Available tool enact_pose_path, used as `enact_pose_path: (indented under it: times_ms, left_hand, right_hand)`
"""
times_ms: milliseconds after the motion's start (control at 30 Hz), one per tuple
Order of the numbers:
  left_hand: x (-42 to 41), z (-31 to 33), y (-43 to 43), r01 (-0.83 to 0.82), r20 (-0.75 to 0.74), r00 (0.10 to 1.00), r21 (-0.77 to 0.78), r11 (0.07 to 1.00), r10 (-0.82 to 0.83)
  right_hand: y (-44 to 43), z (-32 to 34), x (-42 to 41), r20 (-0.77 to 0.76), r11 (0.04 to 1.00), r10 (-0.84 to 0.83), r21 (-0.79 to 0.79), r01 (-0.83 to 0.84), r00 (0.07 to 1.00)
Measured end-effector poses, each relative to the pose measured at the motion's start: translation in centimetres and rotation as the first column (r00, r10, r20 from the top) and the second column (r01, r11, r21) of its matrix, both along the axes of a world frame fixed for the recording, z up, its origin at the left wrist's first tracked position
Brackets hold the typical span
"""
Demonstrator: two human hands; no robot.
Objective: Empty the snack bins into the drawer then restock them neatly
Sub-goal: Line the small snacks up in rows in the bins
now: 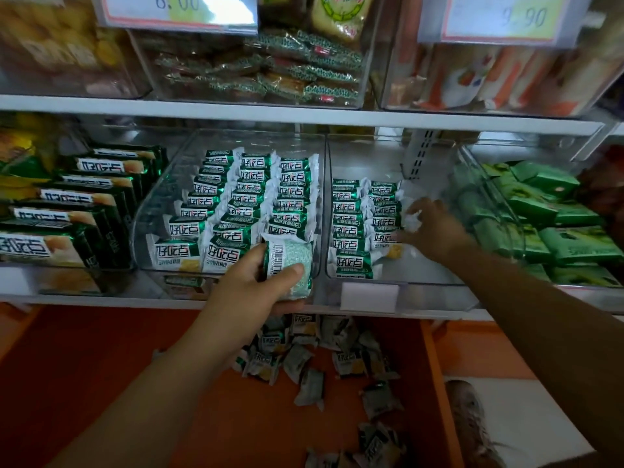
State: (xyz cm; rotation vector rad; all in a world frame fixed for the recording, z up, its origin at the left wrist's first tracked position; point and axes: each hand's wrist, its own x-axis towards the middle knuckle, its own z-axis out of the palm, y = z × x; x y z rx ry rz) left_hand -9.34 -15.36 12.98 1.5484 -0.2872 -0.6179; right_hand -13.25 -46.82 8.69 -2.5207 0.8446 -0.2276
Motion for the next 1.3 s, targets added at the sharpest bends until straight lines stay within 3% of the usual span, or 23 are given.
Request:
enact_pose_path:
  times_ms: [100,167,267,333,433,533,600,667,733,800,1067,1133,1200,1300]
  left_hand:
    - [-0.2,0.1,0.3,0.000,-0.033,0.999,0.025,1.000,0.001]
    - [-0.7,0.6,0.4,0.024,-0.036,0.999,0.064,0.998,-0.021]
    - [-1.9,1.0,0.6,0.078,0.011,0.997,0.082,0.994,-0.080]
    - [-2.3,1.0,0.9,0.113,0.079,0.989,0.136,0.984,-0.125]
    - [-2.9,1.0,1.5,0.173,0.027,0.983,0.156,0.972,-0.180]
    - [-3.1,1.1,1.8,0.253,-0.062,0.967,0.085,0.964,-0.249]
    - [-2.7,0.9,2.0,0.271,-0.059,0.962,0.114,0.956,-0.266]
    - [-2.2,0.9,2.1,0.229,0.016,0.972,0.140,0.963,-0.234]
    - [-1.8,1.2,2.0,0.183,0.096,0.976,0.123,0.976,-0.195]
    - [-1.6,1.1,1.7,0.155,0.165,0.972,0.095,0.983,-0.169]
    - [-1.5,0.5,-0.6,0.114,0.302,0.943,0.102,0.988,-0.140]
    - [-1.5,0.2,-1.3,0.043,0.440,0.890,0.176,0.983,-0.118]
    - [-1.0,-0.4,-1.9,-0.049,0.615,0.771,0.313,0.948,-0.164]
    - [-0.5,-1.7,-2.6,-0.074,0.643,0.712,0.467,0.881,-0.280]
  right_hand:
    - [3.9,3.1,-2.3,0.296,0.998,0.033,-0.054,-0.018,0.955]
    - [8.0,4.8,-4.5,0.402,0.982,0.187,-0.073,-0.173,0.896]
    - [14.4,5.2,-7.9,0.361,0.892,0.448,-0.114,-0.438,0.818]
    - [17.4,4.7,-9.1,0.287,0.844,0.525,-0.051,-0.534,0.801]
    - [19.2,3.5,-9.1,0.270,0.841,0.516,0.020,-0.541,0.813]
    - [19.1,3.2,-8.6,0.378,0.903,0.376,0.055,-0.426,0.846]
    - [18.7,3.4,-8.3,0.439,0.906,0.279,0.175,-0.386,0.854]
    - [18.0,3.7,-8.0,0.440,0.823,0.181,0.422,-0.381,0.880]
    - [16.9,3.6,-7.6,0.423,0.619,0.064,0.693,-0.368,0.904]
    - [16.3,3.8,-7.4,0.430,0.467,0.030,0.792,-0.393,0.902]
    - [14.5,4.7,-7.4,0.372,0.653,0.129,0.666,-0.361,0.919]
    - [13.2,5.5,-6.9,0.372,0.704,0.068,0.640,-0.309,0.926]
    - [10.7,5.9,-6.2,0.388,0.742,-0.072,0.636,-0.211,0.919]
    - [6.0,5.4,-5.3,0.408,0.818,-0.169,0.566,-0.103,0.897]
